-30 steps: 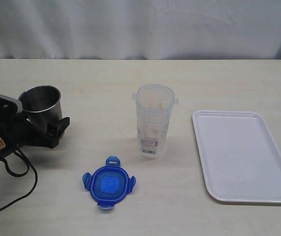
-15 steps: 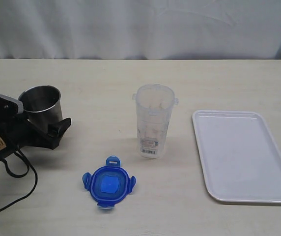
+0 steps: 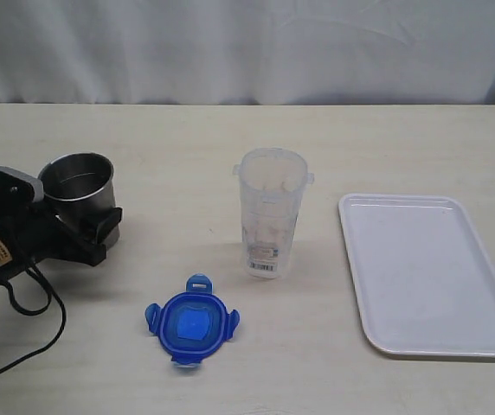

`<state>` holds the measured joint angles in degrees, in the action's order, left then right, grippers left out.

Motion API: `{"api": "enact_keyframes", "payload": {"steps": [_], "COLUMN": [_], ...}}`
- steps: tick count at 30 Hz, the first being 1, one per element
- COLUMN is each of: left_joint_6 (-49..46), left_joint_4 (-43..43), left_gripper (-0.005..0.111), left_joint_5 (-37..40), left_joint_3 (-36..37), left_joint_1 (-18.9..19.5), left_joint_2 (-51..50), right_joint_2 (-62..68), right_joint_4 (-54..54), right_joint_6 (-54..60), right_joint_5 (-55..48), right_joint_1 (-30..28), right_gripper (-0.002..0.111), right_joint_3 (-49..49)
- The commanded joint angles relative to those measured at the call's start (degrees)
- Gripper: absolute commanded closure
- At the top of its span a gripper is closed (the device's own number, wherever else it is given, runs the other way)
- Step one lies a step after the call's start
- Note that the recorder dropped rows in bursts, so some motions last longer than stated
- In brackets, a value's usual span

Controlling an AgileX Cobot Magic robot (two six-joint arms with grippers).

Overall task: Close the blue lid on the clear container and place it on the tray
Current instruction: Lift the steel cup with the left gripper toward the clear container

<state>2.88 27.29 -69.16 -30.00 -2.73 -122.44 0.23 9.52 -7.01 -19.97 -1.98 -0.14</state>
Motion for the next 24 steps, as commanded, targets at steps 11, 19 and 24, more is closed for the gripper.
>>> {"api": "enact_keyframes", "payload": {"steps": [11,19,24], "left_joint_6": [8.39,24.3,24.31], "left_joint_4": [6.27,17.15,17.02], "left_gripper": [0.107,0.107,0.107], "left_joint_5": [-0.81,1.65,18.32], "left_joint_3": [-0.48,-11.73,-20.87], "left_joint_1": [0.06,-0.45,-7.3], "left_joint_2": [11.92,15.45,16.14], "right_joint_2": [-0.23,-0.23,-0.23], "right_joint_4": [-0.3,-0.3,-0.3], "right_joint_6": [0.19,0.19,0.19], "right_joint_5": [-0.09,-0.09,-0.09], "right_joint_1": [0.11,0.11,0.11], "right_gripper": [0.104,0.104,0.104], "right_joint_3": [0.14,0.14,0.14]}}
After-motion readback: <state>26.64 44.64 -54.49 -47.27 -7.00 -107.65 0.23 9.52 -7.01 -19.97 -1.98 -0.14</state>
